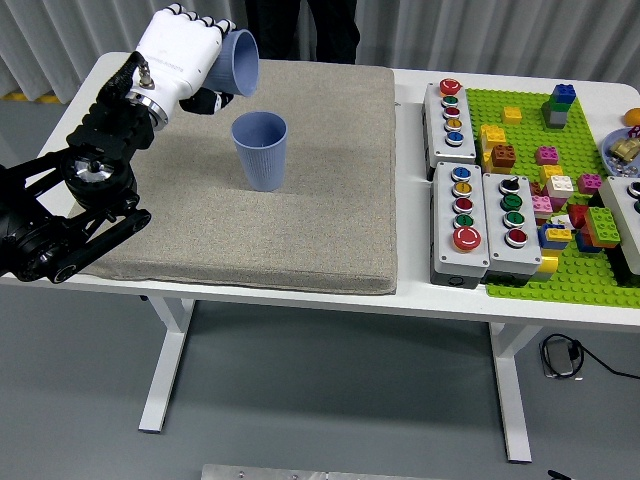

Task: Pick cup pour cup place

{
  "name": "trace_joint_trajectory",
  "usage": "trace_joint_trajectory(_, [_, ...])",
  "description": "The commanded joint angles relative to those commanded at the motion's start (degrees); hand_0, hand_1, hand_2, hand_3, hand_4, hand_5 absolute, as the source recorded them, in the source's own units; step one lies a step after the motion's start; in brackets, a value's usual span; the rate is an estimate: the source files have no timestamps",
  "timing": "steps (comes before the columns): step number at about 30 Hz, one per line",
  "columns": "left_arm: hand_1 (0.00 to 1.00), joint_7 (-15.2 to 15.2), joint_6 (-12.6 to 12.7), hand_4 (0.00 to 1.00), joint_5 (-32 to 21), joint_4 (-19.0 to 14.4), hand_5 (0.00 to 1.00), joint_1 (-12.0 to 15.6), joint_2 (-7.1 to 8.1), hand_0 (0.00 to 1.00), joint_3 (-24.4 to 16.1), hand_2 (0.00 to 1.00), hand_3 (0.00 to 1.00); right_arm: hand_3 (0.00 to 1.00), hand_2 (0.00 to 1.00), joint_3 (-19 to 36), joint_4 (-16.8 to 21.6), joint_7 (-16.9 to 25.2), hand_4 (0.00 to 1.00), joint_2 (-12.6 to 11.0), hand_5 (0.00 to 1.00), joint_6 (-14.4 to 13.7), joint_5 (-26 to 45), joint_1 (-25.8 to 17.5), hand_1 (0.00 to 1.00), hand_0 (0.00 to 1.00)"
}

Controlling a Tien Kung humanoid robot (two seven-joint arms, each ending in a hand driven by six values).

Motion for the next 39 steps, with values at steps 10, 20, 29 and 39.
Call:
trace_joint_trajectory(10, [0.632,0.0,4.5,0.444,0.0,2.0,0.002,3.4,-1.83,0.626,-5.2,0.717,0.72,0.644,0.671,0.1,0.0,-0.1,0.444,0.2,0.119,0.1,-0.9,-0.3,0.653,0.659])
trace_joint_trajectory(20, [0.628,-1.4,9.7,0.445,-1.6,6.1,0.002,6.3,-4.32,0.618,-10.3,0.716,0.72,0.644,0.671,0.3,0.0,0.0,0.443,0.3,0.12,0.0,-0.8,-0.1,0.653,0.659])
trace_joint_trajectory(29, [0.628,-8.2,15.8,0.461,-17.0,9.6,0.002,9.1,-7.4,0.622,-15.6,0.709,0.72,0.645,0.672,0.4,0.0,-0.1,0.444,0.3,0.115,0.1,-0.9,0.1,0.654,0.658])
trace_joint_trajectory(39, [0.624,-20.1,16.8,0.472,-40.3,11.1,0.002,12.5,-10.41,0.625,-19.6,0.704,0.719,0.645,0.672,0.5,0.0,-0.1,0.444,0.3,0.118,0.1,-1.2,0.2,0.654,0.658])
